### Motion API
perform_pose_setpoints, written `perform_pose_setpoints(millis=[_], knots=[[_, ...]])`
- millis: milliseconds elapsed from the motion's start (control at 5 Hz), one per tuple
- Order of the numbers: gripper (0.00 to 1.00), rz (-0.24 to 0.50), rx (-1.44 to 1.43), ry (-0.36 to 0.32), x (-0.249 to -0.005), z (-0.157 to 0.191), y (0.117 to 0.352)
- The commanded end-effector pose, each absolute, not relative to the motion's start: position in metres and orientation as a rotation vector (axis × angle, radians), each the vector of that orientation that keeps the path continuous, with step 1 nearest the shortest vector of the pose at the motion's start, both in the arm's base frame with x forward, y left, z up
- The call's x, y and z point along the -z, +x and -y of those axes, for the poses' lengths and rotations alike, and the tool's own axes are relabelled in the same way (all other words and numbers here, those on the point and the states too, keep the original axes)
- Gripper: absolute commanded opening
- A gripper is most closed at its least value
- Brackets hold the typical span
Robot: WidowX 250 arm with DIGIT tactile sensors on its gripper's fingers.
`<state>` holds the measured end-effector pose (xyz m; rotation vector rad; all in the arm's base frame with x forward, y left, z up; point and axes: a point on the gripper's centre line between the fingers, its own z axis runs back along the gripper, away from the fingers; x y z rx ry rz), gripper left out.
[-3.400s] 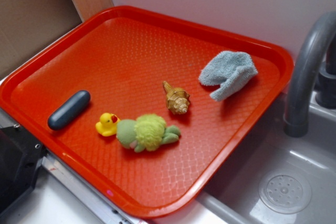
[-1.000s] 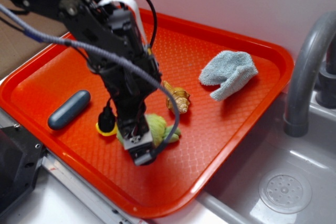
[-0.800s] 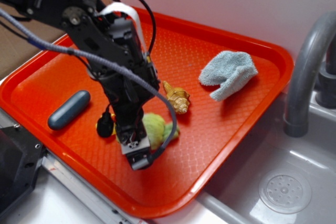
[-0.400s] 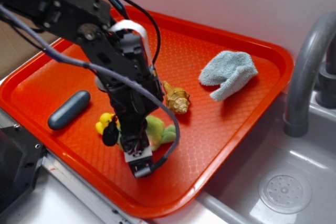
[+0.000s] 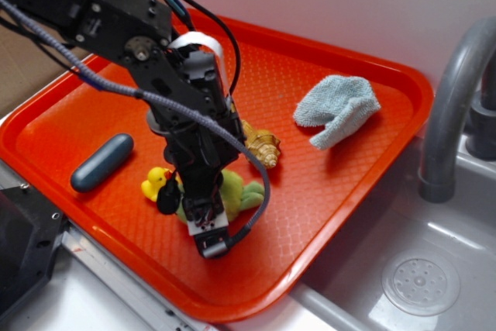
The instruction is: Grab the green animal.
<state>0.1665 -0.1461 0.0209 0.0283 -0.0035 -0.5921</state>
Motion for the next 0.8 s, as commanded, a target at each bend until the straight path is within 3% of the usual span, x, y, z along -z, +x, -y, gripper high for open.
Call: perform_pose_setpoints(millis=[0, 400, 600], knots=[[0.0, 0.058, 0.525, 0.061, -0.05, 0.143, 0.164], [0.0, 0.11, 0.07, 0.247, -0.15, 0.12, 0.178], [0.0, 0.148, -0.088, 0.254, -0.193, 0.096, 0.182]])
